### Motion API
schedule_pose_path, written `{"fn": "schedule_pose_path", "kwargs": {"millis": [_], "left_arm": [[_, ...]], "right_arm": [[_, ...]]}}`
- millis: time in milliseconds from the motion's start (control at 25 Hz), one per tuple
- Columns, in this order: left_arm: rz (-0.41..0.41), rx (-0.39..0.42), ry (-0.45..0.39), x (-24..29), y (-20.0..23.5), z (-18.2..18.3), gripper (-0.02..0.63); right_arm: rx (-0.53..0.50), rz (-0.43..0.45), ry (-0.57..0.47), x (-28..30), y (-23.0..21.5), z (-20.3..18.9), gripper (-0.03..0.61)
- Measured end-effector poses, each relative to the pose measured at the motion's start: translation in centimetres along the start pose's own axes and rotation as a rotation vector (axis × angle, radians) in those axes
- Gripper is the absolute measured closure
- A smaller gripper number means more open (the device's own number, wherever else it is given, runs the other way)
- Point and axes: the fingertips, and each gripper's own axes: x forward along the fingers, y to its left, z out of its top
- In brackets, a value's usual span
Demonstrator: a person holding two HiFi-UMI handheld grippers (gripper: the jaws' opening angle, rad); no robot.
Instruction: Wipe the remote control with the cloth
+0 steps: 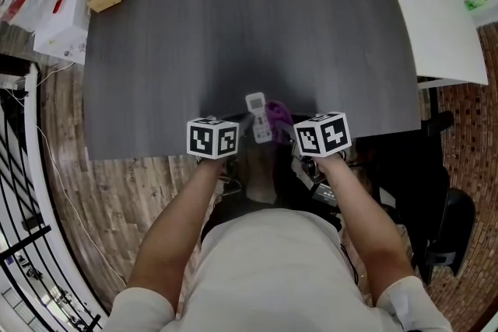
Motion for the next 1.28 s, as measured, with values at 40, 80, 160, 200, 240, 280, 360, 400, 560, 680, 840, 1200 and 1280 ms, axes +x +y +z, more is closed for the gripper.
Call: {"fn": "schedule_pose_path", "kwargs": {"millis": [40, 80, 160, 200, 240, 280, 360, 400, 560, 680, 840, 1200, 1280], "left_arm": [[0.008, 0.005, -0.003, 0.0, 0.3, 0.3, 0.607], [0.019, 0.013, -0.005, 0.0, 0.7, 0.7, 0.607], [0.039, 0.029, -0.013, -0.2, 1.4, 1.7, 0.607], [0.047, 0.035, -0.017, -0.4, 1.8, 2.2, 0.607], [0.051, 0.036, -0.020, -0.5, 2.1, 2.7, 0.607], [0.052, 0.034, -0.022, -0.5, 2.4, 3.1, 0.607], [0.051, 0.023, -0.025, -0.3, 2.9, 3.9, 0.607], [0.052, 0.019, -0.028, -0.3, 3.2, 4.4, 0.607], [0.056, 0.023, -0.033, 0.1, 4.0, 6.3, 0.607], [0.064, 0.041, -0.031, 0.5, 4.3, 7.5, 0.607], [0.056, 0.077, -0.036, 0.5, 4.4, 8.2, 0.607], [0.142, 0.053, -0.479, -5.2, 5.0, 14.4, 0.607], [0.225, 0.102, -0.562, -7.1, 5.2, 15.9, 0.607]], "right_arm": [[0.000, 0.005, 0.000, 0.3, 0.2, 0.4, 0.472], [-0.003, 0.003, -0.001, 0.6, 0.3, 0.9, 0.472], [-0.010, -0.006, -0.003, 1.1, 0.4, 2.0, 0.472], [-0.012, -0.009, -0.003, 1.4, 0.4, 2.5, 0.471], [-0.012, -0.009, -0.004, 1.6, 0.5, 3.0, 0.472], [-0.013, -0.009, -0.006, 1.9, 0.5, 3.5, 0.472], [-0.016, -0.012, -0.011, 2.3, 0.6, 4.5, 0.471], [-0.021, -0.017, -0.016, 2.4, 0.5, 5.1, 0.472], [-0.030, -0.038, -0.029, 3.1, 0.0, 7.4, 0.472], [-0.039, -0.050, -0.032, 3.5, -0.4, 8.7, 0.472], [-0.043, -0.049, -0.037, 3.5, -0.7, 8.8, 0.471], [-0.013, -0.053, -0.091, 2.7, -0.9, 8.5, 0.472], [-0.009, -0.049, -0.107, 2.4, -0.6, 8.5, 0.471]]}}
